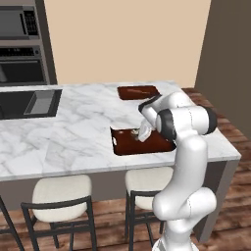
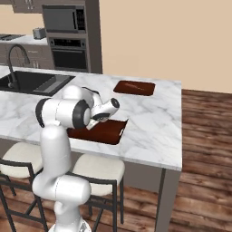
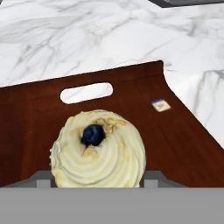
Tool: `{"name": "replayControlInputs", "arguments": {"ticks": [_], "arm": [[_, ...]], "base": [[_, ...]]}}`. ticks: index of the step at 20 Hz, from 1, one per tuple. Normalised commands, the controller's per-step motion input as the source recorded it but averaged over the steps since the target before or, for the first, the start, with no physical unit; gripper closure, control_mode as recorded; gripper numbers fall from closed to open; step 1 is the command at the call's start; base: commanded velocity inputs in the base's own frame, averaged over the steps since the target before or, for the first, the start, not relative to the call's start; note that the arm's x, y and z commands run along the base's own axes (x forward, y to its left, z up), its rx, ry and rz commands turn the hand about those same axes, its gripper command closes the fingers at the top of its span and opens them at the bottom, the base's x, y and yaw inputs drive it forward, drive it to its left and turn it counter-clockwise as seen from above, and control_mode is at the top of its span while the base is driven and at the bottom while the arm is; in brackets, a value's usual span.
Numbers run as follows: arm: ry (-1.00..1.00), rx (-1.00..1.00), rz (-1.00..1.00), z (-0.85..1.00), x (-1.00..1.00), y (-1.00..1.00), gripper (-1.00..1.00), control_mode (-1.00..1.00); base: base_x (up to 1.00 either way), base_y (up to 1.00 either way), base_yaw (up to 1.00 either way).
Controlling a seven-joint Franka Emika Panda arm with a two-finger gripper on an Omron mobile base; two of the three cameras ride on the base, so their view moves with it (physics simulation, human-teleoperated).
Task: Take the donut and cupcake from the fridge and place them on the empty tray on the dining counter.
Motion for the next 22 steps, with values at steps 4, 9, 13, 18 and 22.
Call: {"name": "replayControlInputs", "arguments": {"ticks": [4,9,13,18,22], "arm": [[0.0,0.0,0.0,-0.13,0.11,0.01,1.0,-1.0],[0.0,0.0,0.0,-0.18,0.04,0.03,1.0,-1.0],[0.0,0.0,0.0,-0.16,0.04,0.01,1.0,-1.0],[0.0,0.0,0.0,-0.12,0.06,0.01,1.0,-1.0],[0.0,0.0,0.0,-0.13,0.04,0.01,1.0,-1.0]], "base": [[0.0,0.0,0.0],[0.0,0.0,0.0],[0.0,0.0,0.0],[0.0,0.0,0.0],[0.0,0.0,0.0]]}}
